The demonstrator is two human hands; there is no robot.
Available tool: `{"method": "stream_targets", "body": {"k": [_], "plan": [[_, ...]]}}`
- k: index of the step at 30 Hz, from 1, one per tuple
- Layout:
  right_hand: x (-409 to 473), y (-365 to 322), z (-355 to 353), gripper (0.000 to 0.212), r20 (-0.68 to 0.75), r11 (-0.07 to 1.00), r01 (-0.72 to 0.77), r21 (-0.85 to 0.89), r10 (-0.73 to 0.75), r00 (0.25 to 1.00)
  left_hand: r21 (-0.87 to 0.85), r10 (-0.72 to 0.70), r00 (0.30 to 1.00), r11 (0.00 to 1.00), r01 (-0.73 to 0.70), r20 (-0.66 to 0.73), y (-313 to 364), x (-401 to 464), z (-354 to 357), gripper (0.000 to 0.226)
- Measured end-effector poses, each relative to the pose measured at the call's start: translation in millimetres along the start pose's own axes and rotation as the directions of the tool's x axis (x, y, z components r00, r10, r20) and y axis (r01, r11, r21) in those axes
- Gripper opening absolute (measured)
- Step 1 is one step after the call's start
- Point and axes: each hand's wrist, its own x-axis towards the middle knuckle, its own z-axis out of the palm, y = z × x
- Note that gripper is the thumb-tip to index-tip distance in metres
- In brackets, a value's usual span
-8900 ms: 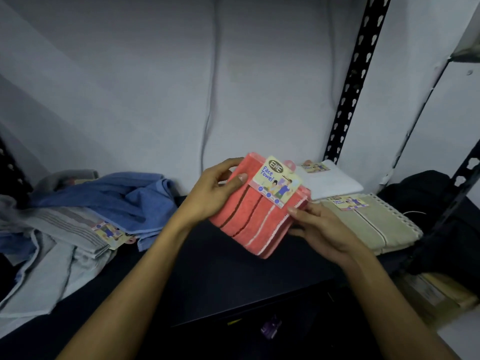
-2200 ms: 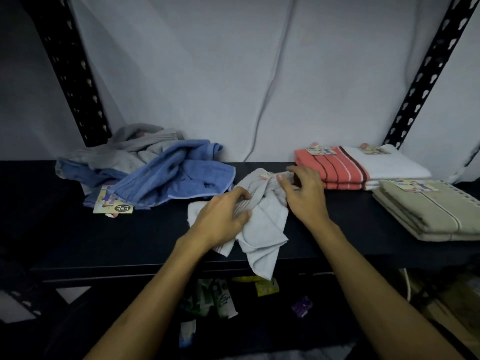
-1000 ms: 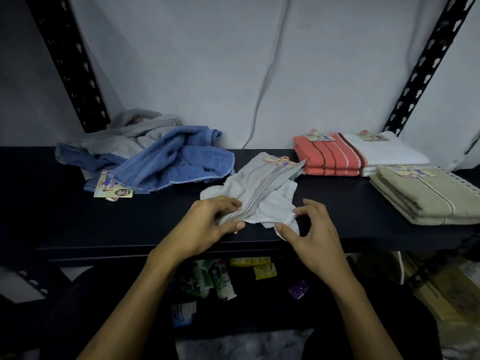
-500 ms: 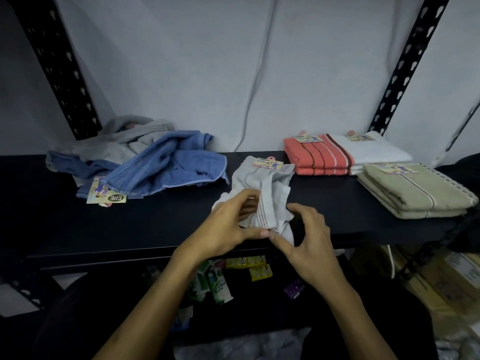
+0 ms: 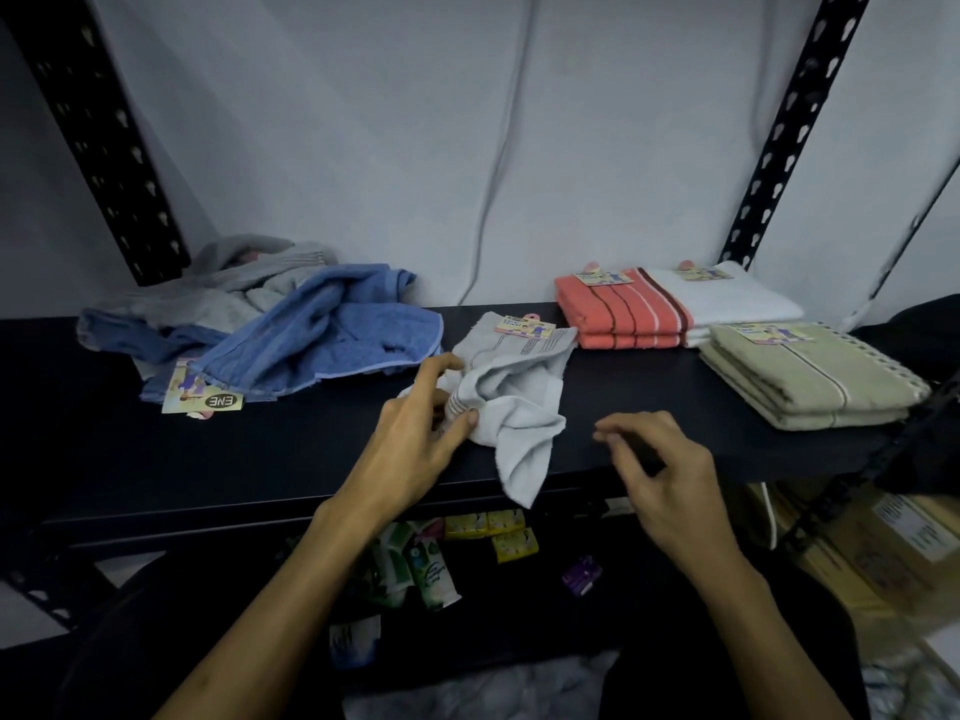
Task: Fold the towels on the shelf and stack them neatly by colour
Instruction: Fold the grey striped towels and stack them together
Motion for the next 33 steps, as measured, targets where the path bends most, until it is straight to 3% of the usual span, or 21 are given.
{"method": "stream_targets", "body": {"k": [2, 4, 6, 8, 10, 13, 17, 20, 22, 24, 26, 29, 33], "plan": [[3.3, -6.1, -2.3, 0.022, 0.116, 0.996, -0.068, 0.066, 0.06, 0.991, -0.03, -0.03, 1.0, 0.999, 0.03, -0.005, -2.2, 1.3, -3.2, 0.038], [-1.8, -13.8, 3.2, 0.034, 0.281, 0.998, -0.026, 0.057, 0.009, 0.96, -0.003, -0.03, 1.0, 1.0, 0.03, -0.008, -2.8, 2.3, -4.6, 0.037], [-12.5, -16.1, 15.1, 0.051, 0.406, 0.986, 0.137, -0.099, -0.085, 0.91, -0.022, -0.041, 0.999, 0.999, 0.041, 0.003, -1.9, 1.8, -6.5, 0.037], [-22.3, -12.9, 30.0, 0.06, 0.453, 0.89, 0.327, -0.318, -0.161, 0.877, -0.062, -0.06, 0.998, 0.996, 0.061, 0.027, -1.8, 1.5, -9.0, 0.037], [-25.8, -9.5, 41.7, 0.045, 0.388, 0.836, 0.393, -0.384, -0.24, 0.89, -0.088, -0.069, 0.996, 0.993, 0.073, 0.05, -1.2, 1.2, -12.4, 0.032], [-22.1, -13.9, 43.7, 0.017, 0.196, 0.931, 0.305, -0.199, -0.267, 0.944, -0.1, -0.048, 0.998, 0.994, 0.053, 0.051, 1.2, 0.2, -17.5, 0.014], [4.9, -34.4, 23.5, 0.015, 0.073, 0.986, 0.044, 0.161, -0.057, 0.996, 0.051, -0.017, 0.995, 0.998, 0.022, -0.097, -2.3, 10.8, -31.2, 0.022], [37.7, -47.2, 16.0, 0.018, -0.107, 0.961, -0.083, 0.265, 0.115, 0.988, -0.051, -0.006, 0.978, 0.999, -0.005, -0.208, 10.3, 31.7, -38.8, 0.023], [51.2, -57.1, 19.5, 0.016, -0.036, 0.965, -0.065, 0.254, 0.077, 0.996, -0.114, -0.014, 0.967, 0.993, -0.015, -0.253, 26.4, 46.7, -38.1, 0.022], [53.4, -67.2, 26.5, 0.015, 0.246, 0.929, -0.064, 0.364, -0.029, 0.969, -0.139, 0.0, 0.97, 0.99, -0.035, -0.242, 41.3, 56.3, -31.7, 0.017], [51.7, -71.1, 29.3, 0.014, 0.404, 0.914, -0.072, 0.399, -0.105, 0.909, -0.118, 0.022, 0.981, 0.992, -0.045, -0.193, 50.0, 59.9, -25.3, 0.013], [54.2, -66.1, 23.8, 0.011, 0.267, 0.948, 0.078, 0.307, -0.165, 0.949, -0.132, 0.026, 0.997, 0.991, -0.035, -0.074, 50.0, 61.6, -24.5, 0.015], [57.2, -67.3, 11.0, 0.015, 0.128, 0.944, 0.006, 0.33, -0.051, 0.99, -0.328, 0.068, 0.995, 0.944, -0.039, 0.077, 53.8, 54.2, -21.3, 0.01]]}}
